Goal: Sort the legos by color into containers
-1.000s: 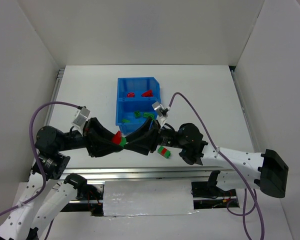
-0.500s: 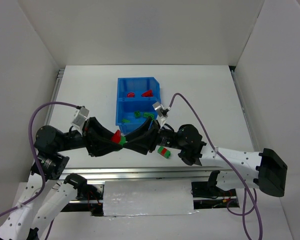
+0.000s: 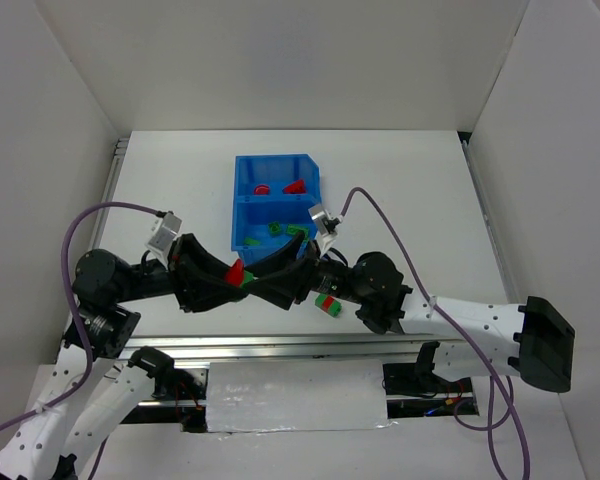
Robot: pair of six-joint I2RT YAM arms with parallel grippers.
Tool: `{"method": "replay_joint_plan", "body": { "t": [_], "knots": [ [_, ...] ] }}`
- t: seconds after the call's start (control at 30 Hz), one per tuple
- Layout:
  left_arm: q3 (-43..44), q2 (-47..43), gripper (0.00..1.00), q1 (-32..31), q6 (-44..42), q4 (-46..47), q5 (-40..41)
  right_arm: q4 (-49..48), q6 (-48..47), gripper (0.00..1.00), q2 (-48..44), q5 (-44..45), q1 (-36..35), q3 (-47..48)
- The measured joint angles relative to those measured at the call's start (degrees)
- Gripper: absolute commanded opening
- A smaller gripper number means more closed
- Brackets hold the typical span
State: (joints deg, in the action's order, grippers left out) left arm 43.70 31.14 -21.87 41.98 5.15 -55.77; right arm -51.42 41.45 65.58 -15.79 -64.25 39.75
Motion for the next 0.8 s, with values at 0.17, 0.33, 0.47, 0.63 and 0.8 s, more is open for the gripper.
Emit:
{"method": "replay_joint_plan", "body": {
  "t": [0.17, 0.33, 0.47, 0.63, 0.8],
  "knots": [
    [0.0, 0.8, 0.0, -0.3, 0.0, -1.1, 0.0, 0.2, -0.3, 0.55, 0.2, 2.1, -0.3, -0.1],
    [-0.1, 0.8, 0.0, -0.3, 0.1, -1.9, 0.5, -0.2, -0.7, 0.32, 0.0, 2.3, -0.5, -0.7],
    [-0.1, 0.9, 0.08, -0.3, 0.1, -2.3, 0.6, -0.4, -0.9, 0.0, 0.0, 2.3, -0.5, -0.9],
    [0.1, 0.9, 0.65, -0.5, -0.8, -3.9, 1.6, -0.6, -1.1, 0.0, -0.2, 2.2, -0.5, -1.5],
    [1.4, 0.9, 0.99, -1.3, -1.2, -6.2, 1.0, 1.4, -3.6, 0.0, -0.3, 4.2, -0.2, -1.8]
  ]
}}
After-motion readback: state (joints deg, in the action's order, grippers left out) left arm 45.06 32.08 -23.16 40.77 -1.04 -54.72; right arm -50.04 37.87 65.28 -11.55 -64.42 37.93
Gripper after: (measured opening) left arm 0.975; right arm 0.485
